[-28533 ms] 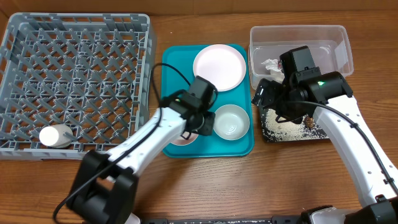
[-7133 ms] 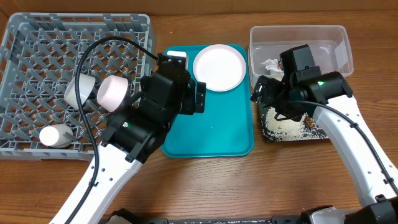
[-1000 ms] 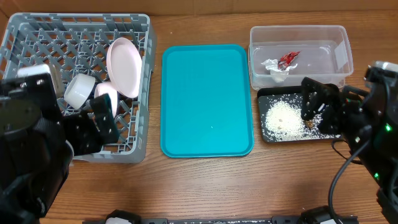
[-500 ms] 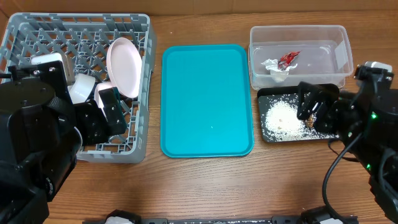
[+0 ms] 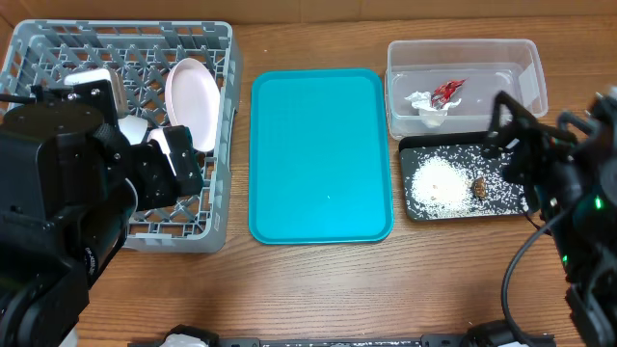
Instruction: Sort waste into correct bins and load items into the dishwasher
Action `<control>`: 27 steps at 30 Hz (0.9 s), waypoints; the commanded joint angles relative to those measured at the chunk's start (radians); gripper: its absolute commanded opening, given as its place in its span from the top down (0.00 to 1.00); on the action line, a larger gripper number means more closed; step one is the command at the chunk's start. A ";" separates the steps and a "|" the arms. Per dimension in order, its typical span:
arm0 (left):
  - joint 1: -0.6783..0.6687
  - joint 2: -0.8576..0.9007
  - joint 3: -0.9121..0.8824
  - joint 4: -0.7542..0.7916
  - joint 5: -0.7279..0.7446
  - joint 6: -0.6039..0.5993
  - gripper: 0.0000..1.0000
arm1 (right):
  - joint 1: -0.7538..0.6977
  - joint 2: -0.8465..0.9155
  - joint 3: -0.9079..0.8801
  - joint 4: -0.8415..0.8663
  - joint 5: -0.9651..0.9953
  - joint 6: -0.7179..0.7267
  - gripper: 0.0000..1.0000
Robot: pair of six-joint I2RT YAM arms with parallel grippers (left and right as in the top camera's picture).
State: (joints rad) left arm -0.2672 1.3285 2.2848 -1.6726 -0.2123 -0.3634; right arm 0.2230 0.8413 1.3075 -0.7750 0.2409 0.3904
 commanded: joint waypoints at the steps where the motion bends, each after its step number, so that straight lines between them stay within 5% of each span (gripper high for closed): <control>1: 0.005 0.014 0.004 0.001 0.012 -0.008 0.00 | -0.053 -0.087 -0.132 0.026 0.055 -0.006 0.00; 7: 0.005 0.031 0.004 0.001 0.012 -0.008 0.00 | -0.085 -0.263 -0.342 -0.008 0.076 -0.006 0.00; 27: 0.005 0.046 0.004 0.000 0.012 -0.008 0.00 | -0.101 -0.704 -1.018 0.530 0.065 -0.182 0.00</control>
State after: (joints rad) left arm -0.2672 1.3712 2.2848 -1.6726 -0.2119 -0.3634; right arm 0.1257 0.1707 0.3340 -0.2661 0.3027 0.2302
